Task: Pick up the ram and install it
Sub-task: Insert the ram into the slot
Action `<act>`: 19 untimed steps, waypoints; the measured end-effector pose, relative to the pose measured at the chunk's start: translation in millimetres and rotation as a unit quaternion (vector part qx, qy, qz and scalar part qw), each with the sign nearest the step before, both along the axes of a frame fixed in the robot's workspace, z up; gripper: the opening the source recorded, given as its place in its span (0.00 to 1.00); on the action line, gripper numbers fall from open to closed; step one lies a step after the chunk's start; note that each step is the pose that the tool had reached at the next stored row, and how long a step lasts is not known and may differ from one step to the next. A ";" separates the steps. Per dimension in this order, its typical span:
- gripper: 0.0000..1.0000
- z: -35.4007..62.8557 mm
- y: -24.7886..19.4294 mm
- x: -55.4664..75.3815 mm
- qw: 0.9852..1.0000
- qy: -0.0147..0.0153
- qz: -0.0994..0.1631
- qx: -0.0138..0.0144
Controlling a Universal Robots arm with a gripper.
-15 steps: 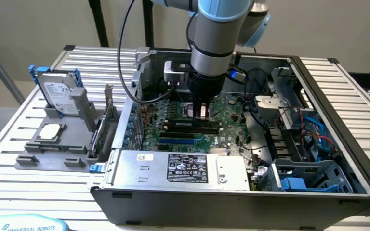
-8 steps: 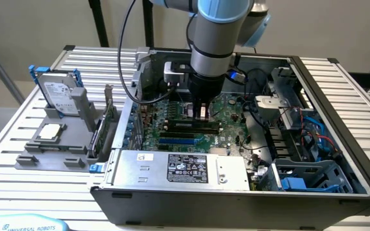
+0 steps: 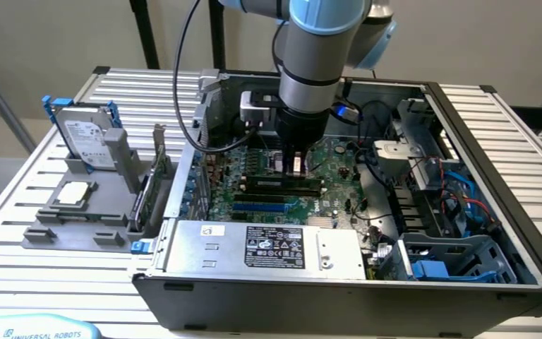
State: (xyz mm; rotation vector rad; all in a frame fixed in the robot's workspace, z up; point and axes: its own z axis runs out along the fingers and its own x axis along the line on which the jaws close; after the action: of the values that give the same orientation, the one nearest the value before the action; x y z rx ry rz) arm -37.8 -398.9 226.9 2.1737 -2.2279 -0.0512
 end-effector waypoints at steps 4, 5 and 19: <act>0.13 -1.0 0.5 0.1 1.000 0.000 0.000 -0.001; 0.13 -1.3 0.6 0.2 1.000 0.000 0.000 -0.001; 0.13 -4.1 1.8 1.2 1.000 0.000 0.000 -0.003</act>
State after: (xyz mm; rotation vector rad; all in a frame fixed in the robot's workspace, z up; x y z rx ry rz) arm -36.6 -397.1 222.8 2.1710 -2.2254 -0.0451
